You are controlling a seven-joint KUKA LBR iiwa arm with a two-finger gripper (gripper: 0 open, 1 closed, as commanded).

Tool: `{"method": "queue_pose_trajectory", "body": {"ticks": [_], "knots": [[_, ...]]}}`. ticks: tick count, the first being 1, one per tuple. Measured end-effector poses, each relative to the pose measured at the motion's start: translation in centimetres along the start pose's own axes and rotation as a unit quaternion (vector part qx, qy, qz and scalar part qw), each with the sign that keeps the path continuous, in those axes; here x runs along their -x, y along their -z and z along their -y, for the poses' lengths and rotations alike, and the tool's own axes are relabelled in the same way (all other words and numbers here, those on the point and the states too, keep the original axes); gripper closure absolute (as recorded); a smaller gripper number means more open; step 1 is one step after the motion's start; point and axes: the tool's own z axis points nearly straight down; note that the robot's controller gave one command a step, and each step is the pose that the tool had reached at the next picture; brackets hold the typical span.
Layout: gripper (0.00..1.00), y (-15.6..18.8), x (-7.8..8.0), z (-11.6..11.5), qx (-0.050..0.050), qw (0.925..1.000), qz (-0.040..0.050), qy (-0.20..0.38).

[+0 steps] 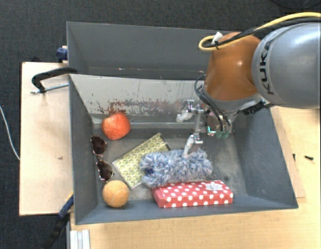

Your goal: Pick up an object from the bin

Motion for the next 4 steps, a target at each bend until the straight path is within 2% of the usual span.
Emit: {"method": "queue_pose_trajectory", "body": {"ticks": [1,2,3,4], "knots": [[0.0,0.4,0.2,0.0,0.0,1.0,0.0034,0.0],[1.0,-5.9,-4.5,-5.8,-0.005,0.998,0.0092,0.062],[1.0,-5.9,-4.5,-5.8,-0.005,0.998,0.0092,0.062],[1.0,6.8,-7.0,-2.8,-0.002,0.9734,0.0085,0.229]]}}
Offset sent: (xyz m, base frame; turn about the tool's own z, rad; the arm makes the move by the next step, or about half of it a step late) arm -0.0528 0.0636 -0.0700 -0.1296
